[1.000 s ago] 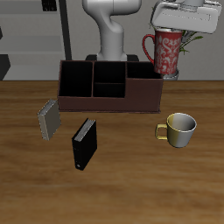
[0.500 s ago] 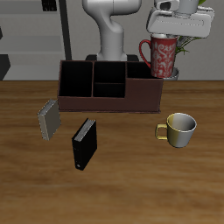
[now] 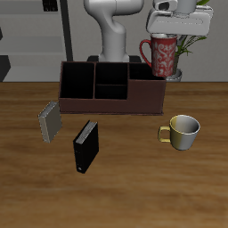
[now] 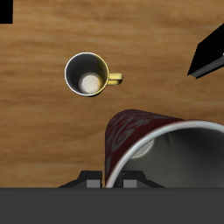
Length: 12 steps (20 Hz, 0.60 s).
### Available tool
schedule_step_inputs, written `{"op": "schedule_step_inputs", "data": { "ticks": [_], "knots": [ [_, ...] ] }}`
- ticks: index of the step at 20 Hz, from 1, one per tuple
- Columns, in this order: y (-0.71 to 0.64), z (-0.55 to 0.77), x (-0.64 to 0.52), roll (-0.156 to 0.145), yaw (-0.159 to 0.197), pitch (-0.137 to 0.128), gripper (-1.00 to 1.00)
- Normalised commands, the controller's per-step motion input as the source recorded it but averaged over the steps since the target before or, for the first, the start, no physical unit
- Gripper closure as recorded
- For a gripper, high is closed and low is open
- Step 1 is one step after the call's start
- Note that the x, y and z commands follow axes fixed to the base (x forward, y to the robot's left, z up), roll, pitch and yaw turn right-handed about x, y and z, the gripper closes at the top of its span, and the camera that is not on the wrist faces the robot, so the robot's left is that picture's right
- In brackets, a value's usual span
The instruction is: Place the red mug into the back desk caddy's right compartment and place the yellow book into the back desk caddy's back compartment
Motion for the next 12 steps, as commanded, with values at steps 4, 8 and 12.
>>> {"op": "schedule_step_inputs", "data": {
  "ticks": [4, 8, 12],
  "knots": [
    [0.06, -0.08, -0.34, 0.038, -0.016, 0.019, 1.00],
    [-0.03, -0.04, -0.33, -0.009, -0.001, -0.017, 1.00],
    [-0.06, 0.05, -0.20, 0.006, 0.011, -0.027, 1.00]
  ]
}}
